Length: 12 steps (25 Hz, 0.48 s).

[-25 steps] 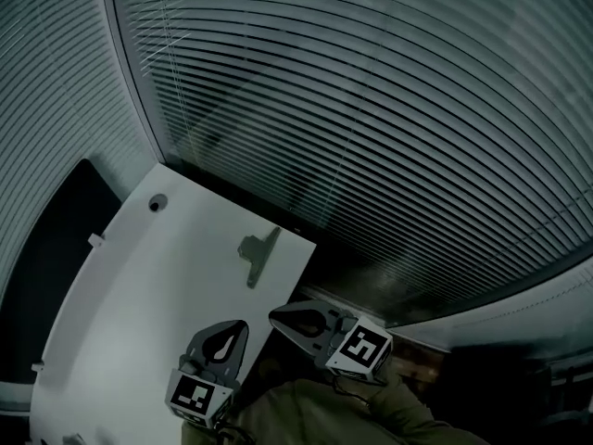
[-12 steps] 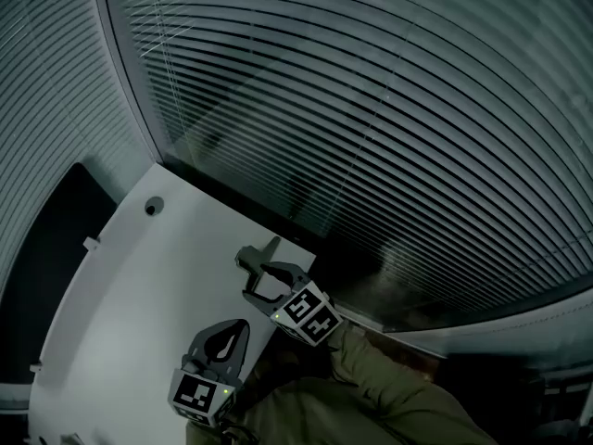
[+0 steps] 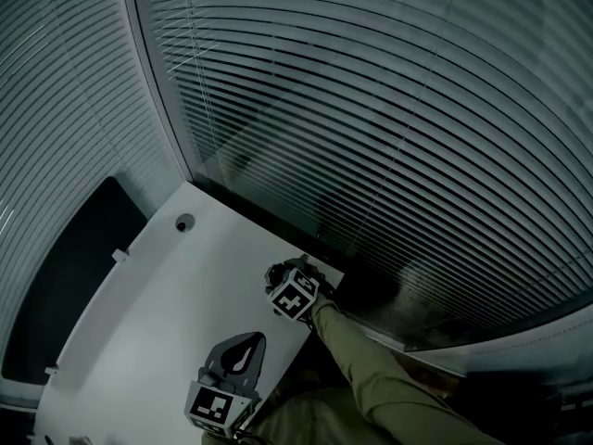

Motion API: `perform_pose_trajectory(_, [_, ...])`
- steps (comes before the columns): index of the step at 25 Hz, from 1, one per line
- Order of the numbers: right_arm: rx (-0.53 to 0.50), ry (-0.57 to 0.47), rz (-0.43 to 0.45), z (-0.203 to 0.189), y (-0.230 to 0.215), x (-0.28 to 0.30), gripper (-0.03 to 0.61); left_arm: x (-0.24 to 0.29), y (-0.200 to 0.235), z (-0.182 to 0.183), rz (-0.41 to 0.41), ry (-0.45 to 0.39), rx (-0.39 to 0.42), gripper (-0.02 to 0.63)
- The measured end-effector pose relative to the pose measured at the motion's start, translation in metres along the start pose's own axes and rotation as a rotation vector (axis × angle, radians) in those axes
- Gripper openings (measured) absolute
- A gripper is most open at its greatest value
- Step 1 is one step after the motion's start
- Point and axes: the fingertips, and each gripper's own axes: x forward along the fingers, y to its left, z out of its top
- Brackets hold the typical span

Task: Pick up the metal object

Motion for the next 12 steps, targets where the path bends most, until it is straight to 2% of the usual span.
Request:
perform_pose_trajectory(5, [-0.029, 0.045, 0.002, 0.002, 0.002, 0.002, 0.302, -0.010, 0.013, -0.012, 0.005, -0.013, 0.018, 0.008])
perform_pose_trajectory(12, [-0.055, 0.087, 0.025, -0.003, 0.020, -0.005, 0.295, -0.008, 0.013, -0.007, -0.041, -0.006, 0.019, 0.008])
